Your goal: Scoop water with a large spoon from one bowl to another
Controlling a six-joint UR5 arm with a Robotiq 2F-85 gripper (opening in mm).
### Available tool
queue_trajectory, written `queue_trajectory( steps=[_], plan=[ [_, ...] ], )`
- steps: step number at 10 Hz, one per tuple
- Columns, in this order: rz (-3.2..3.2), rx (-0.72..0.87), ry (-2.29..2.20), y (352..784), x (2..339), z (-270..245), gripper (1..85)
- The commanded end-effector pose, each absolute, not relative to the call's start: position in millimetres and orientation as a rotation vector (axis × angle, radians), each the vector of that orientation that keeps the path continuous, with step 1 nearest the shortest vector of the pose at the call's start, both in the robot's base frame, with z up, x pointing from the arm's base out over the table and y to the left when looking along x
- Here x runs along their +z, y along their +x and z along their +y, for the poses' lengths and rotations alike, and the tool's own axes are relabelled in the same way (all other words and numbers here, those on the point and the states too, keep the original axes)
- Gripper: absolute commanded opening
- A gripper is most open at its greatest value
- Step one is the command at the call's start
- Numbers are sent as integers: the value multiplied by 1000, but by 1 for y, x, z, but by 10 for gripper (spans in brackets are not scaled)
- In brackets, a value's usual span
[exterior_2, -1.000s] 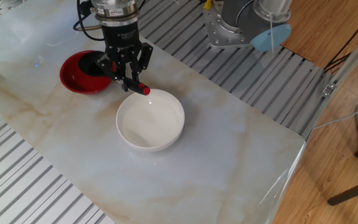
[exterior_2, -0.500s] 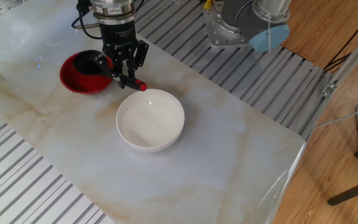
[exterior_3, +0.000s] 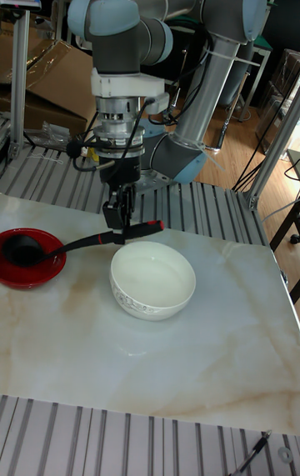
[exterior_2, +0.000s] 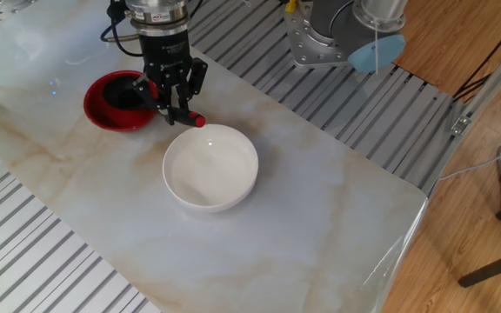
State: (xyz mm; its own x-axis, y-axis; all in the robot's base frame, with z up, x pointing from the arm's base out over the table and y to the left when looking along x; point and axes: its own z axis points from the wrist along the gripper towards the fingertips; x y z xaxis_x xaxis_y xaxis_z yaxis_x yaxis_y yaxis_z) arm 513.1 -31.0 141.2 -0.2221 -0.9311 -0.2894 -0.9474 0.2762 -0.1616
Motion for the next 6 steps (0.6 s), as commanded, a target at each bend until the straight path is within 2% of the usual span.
queue_trajectory(
  steps=[1, 6],
  plan=[
    [2223, 70, -1719, 514, 138, -31, 13],
    [2233, 45, -1745, 511, 136, -40, 13]
  ],
)
